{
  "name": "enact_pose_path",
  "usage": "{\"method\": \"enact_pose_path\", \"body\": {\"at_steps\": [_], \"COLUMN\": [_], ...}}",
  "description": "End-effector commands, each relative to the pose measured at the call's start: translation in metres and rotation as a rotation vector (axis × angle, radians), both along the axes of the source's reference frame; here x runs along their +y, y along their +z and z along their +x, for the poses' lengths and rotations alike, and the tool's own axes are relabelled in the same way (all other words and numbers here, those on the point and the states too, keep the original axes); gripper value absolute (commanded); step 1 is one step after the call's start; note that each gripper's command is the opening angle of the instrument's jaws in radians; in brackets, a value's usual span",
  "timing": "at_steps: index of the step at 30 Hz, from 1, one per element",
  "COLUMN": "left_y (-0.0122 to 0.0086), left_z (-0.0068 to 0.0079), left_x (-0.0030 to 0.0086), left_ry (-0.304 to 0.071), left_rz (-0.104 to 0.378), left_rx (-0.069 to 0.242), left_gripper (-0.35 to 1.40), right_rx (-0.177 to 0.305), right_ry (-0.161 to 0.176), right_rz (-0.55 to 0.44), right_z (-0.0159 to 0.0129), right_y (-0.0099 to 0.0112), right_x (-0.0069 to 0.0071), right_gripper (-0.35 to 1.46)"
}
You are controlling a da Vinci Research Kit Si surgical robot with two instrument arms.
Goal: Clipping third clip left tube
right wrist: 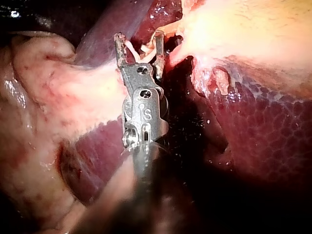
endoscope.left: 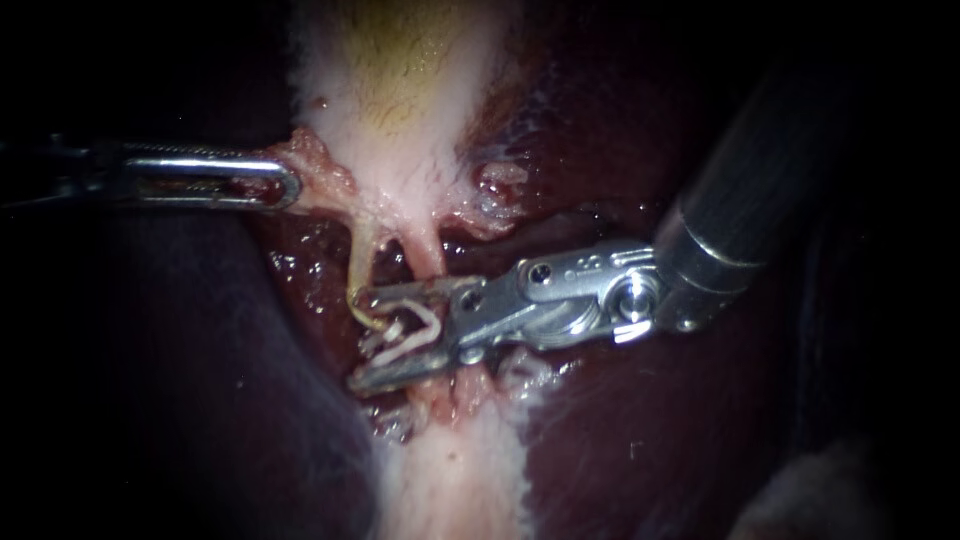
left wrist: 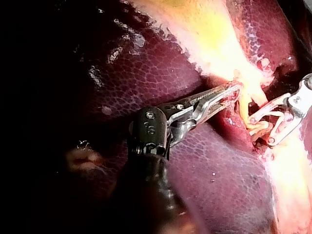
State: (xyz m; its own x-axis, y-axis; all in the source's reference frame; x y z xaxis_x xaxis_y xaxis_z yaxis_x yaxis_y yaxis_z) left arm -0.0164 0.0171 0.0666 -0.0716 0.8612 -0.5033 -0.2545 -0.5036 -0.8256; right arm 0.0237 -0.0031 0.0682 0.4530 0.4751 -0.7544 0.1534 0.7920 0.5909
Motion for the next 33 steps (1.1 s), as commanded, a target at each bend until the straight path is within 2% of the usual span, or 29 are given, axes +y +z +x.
{"method": "enact_pose_path", "body": {"at_steps": [1, 13, 22, 33], "left_y": [0.0, -0.0001, -0.0002, -0.0003], "left_z": [0.0, 0.0001, 0.0002, 0.0002], "left_x": [0.0, 0.0, 0.0, -0.0001], "left_ry": [0.0, 0.001, 0.001, 0.0], "left_rz": [0.0, 0.0, 0.001, 0.001], "left_rx": [0.0, -0.001, -0.001, 0.0], "left_gripper": [-0.35, -0.35, -0.35, -0.35], "right_rx": [-0.001, -0.005, -0.011, -0.031], "right_ry": [0.002, 0.015, 0.028, 0.067], "right_rz": [-0.001, -0.004, -0.011, -0.021], "right_z": [0.0, -0.002, -0.0032, -0.0037], "right_y": [0.0, -0.0007, -0.0004, 0.0007], "right_x": [0.0, 0.0008, 0.0013, 0.0031], "right_gripper": [0.49, 0.5, 0.5, 0.5]}}
